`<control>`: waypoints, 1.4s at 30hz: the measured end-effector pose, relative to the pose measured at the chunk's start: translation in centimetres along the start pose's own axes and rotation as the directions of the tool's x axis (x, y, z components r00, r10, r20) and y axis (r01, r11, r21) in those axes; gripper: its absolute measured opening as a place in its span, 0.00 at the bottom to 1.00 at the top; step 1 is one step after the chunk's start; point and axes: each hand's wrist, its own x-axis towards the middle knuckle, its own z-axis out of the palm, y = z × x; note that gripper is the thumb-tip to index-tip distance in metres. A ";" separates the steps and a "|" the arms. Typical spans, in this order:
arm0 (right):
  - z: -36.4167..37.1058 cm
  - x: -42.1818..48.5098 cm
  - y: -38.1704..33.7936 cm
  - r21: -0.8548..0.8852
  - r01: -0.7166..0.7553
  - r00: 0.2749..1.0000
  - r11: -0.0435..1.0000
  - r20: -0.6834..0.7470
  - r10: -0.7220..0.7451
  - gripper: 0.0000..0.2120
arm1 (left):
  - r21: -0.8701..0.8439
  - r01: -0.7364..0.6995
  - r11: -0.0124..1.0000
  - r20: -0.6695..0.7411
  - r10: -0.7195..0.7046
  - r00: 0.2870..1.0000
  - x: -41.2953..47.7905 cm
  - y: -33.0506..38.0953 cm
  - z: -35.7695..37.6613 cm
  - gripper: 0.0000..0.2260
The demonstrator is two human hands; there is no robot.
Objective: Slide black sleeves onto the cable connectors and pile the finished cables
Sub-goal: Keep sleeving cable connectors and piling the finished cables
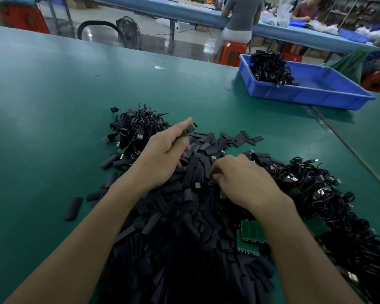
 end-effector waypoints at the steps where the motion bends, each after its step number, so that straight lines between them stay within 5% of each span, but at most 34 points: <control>1: 0.3 0.4 -0.4 0.003 0.005 1.000 1.000 0.002 -0.005 0.09 | -0.001 0.005 1.000 0.014 -0.005 1.000 -0.1 -0.2 0.0 0.22; 6: 2.4 1.8 -2.1 0.018 0.040 0.997 0.999 0.058 -0.041 0.15 | -0.037 0.042 0.998 -0.013 -0.043 0.999 -0.3 -1.2 0.0 0.09; 20: 3.9 1.5 -3.3 0.114 0.058 0.972 0.992 -0.232 -0.030 0.13 | -0.076 0.067 0.995 -0.118 -0.076 0.990 -0.3 -1.7 -0.3 0.09; 25: 3.7 1.2 -3.1 0.205 0.076 0.976 0.976 -0.216 -0.031 0.06 | -0.060 0.105 0.993 -0.124 -0.112 0.986 -0.5 -2.0 -0.7 0.04; 32: 2.1 1.4 -1.2 0.570 0.150 0.951 0.808 -0.306 0.039 0.09 | -0.045 0.132 0.990 -0.078 -0.135 0.988 -0.6 -1.9 -0.8 0.03; 38: 1.7 1.1 0.4 0.737 0.229 0.911 0.636 -0.393 0.126 0.08 | -0.049 0.132 0.990 -0.022 -0.134 0.991 -0.5 -1.9 -0.5 0.02; 42: 1.9 0.9 1.0 0.749 0.226 0.920 0.622 -0.375 0.117 0.11 | -0.033 0.130 0.991 0.019 -0.129 0.991 -0.4 -1.9 -0.3 0.03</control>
